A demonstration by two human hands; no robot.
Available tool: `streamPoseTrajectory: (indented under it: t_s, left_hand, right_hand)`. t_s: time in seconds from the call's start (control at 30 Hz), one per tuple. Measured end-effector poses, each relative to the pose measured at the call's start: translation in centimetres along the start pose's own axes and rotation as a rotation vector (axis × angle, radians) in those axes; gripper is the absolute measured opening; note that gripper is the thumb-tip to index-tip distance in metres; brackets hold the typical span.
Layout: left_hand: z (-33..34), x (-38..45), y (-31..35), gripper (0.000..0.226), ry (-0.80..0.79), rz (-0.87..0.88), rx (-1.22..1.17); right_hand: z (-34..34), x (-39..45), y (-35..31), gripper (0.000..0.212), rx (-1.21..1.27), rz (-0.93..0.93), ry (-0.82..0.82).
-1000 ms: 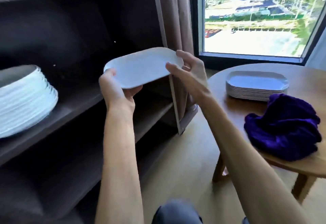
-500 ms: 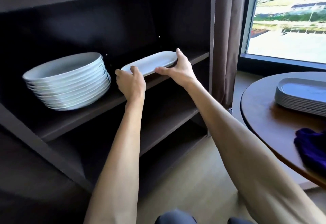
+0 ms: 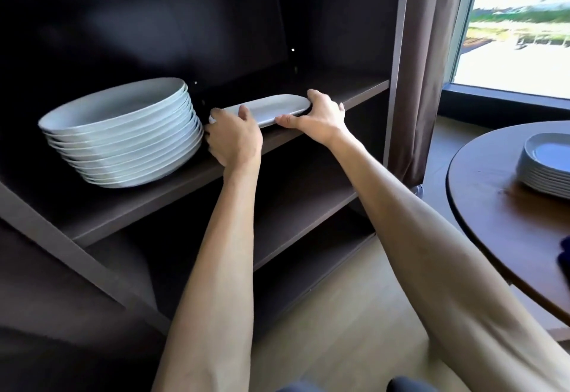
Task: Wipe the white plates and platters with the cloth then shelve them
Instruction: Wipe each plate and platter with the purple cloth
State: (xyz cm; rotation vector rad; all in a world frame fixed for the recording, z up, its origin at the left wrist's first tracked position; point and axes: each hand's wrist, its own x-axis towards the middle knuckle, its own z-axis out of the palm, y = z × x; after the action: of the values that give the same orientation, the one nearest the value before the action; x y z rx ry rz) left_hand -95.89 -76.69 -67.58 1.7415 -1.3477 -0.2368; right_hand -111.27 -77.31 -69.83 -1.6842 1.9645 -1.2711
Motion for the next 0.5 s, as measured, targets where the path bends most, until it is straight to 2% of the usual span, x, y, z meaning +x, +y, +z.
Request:
streamPoseTrajectory:
  t_s: [0.1, 0.2, 0.4, 0.5]
  left_hand:
    - [-0.2, -0.2, -0.2, 0.053, 0.011, -0.001, -0.105]
    - [-0.9, -0.4, -0.4, 0.050, -0.013, -0.020, -0.167]
    - [-0.9, -1.5, -1.4, 0.034, -0.085, 0.150, 0.087]
    - [-0.1, -2.1, -0.9, 0.034, -0.117, 0.230, 0.210]
  right_hand:
    - [0.7, -0.1, -0.2, 0.085, -0.006, 0.035, 0.066]
    - [1.2, -0.5, -0.8, 0.063, -0.016, 0.037, 0.123]
    - [-0.1, -3.0, -0.1, 0.043, 0.057, -0.004, 0.118]
    - [-2.6, -4.6, 1.6, 0.020, 0.106, -0.006, 0.137]
